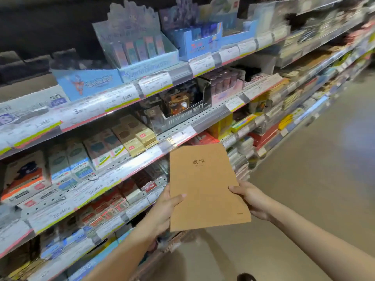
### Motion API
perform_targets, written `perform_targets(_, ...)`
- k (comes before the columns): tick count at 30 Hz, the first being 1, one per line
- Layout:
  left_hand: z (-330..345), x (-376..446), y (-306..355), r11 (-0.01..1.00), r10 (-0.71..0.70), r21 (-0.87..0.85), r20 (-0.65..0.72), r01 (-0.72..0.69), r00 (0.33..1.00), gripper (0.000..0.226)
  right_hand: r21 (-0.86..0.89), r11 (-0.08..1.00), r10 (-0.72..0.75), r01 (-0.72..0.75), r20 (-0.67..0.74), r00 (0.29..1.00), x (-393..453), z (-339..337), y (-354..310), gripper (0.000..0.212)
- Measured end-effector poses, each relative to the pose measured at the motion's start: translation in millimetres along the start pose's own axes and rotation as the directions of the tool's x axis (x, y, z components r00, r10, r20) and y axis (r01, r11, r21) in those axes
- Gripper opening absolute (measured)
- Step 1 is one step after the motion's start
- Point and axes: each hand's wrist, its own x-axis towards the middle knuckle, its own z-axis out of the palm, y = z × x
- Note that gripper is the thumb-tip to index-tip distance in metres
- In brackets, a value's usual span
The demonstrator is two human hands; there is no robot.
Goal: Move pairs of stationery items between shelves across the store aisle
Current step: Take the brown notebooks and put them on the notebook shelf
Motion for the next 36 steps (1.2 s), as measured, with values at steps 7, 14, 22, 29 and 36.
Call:
perform_targets(7, 90.9, 76.4, 16.0, 0.997, -0.034, 0.079, 0.203, 0.018, 0.978, 0.038, 0.049, 0.995, -0.076, 0.087, -0.191, 0.979, -29.2, -85.9, -30.9, 0.026)
perform_targets(14, 221.4, 162.6, 25.9, 0.994, -0.049, 0.11, 0.367, 0.009, 0.929, 0.042, 0.048, 0.983, -0.143, 0.177, -0.4, 0.905, -55.7, -204.2, -69.9, 0.021)
perform_targets(22, 395.2, 246.4, 46.1, 0.988, -0.016, 0.145, 0.469, -0.059, 0.883, 0.059, -0.063, 0.962, -0.246, 0.266, -0.622, 0.743, -83.5, -355.1, -121.6, 0.018)
perform_targets(29, 508.8, 314.0, 57.0, 0.968, 0.015, 0.212, 0.492, -0.136, 0.87, 0.039, -0.206, 0.95, -0.313, 0.236, -0.67, 0.674, -83.3, -465.9, -172.7, 0.023)
perform_targets(36, 603.5, 408.1, 68.6, 0.923, 0.02, 0.319, 0.522, -0.217, 0.853, 0.028, -0.233, 0.94, -0.34, 0.249, -0.696, 0.633, -49.3, -581.5, -223.5, 0.026)
